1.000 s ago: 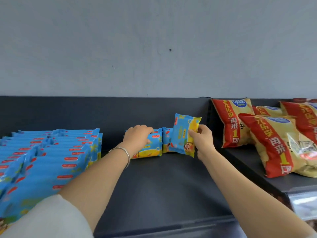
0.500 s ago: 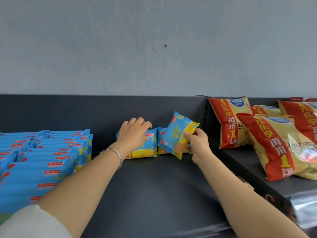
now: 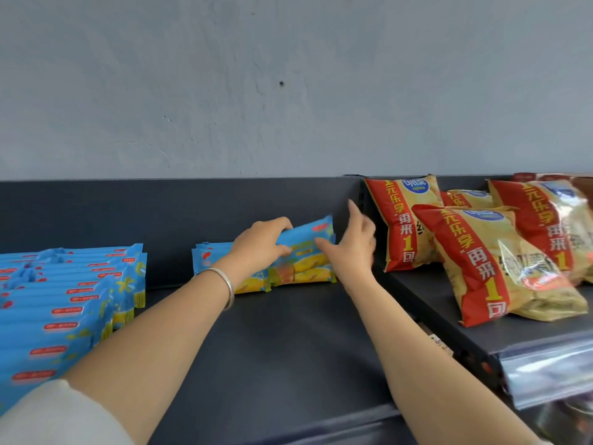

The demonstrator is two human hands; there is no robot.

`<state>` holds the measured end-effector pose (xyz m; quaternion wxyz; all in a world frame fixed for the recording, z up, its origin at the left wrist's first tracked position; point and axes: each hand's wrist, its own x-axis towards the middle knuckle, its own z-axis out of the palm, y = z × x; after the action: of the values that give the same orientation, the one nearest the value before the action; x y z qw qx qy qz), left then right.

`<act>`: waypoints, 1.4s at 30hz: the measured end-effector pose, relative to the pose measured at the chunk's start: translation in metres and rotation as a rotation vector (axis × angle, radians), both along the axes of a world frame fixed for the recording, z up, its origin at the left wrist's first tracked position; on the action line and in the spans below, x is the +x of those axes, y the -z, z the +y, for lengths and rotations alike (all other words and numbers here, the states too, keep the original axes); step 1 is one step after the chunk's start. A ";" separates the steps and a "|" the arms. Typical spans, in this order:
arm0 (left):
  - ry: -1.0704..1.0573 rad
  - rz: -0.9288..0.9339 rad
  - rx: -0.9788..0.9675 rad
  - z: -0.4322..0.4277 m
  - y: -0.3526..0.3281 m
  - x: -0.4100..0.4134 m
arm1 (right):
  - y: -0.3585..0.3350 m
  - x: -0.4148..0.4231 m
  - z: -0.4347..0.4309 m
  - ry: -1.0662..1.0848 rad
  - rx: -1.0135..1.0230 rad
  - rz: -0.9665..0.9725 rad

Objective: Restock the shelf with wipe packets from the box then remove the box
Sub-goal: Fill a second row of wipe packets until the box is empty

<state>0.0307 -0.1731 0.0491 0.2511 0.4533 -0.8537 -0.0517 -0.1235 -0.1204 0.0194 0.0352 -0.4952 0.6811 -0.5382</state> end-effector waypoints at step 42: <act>-0.273 -0.273 -0.342 0.003 0.032 0.033 | 0.017 0.014 -0.022 -0.062 0.177 0.861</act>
<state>0.0640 -0.1705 0.0168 0.2115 0.5179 -0.8069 0.1895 -0.1091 -0.1421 0.0023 -0.1937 -0.6895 0.6620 -0.2211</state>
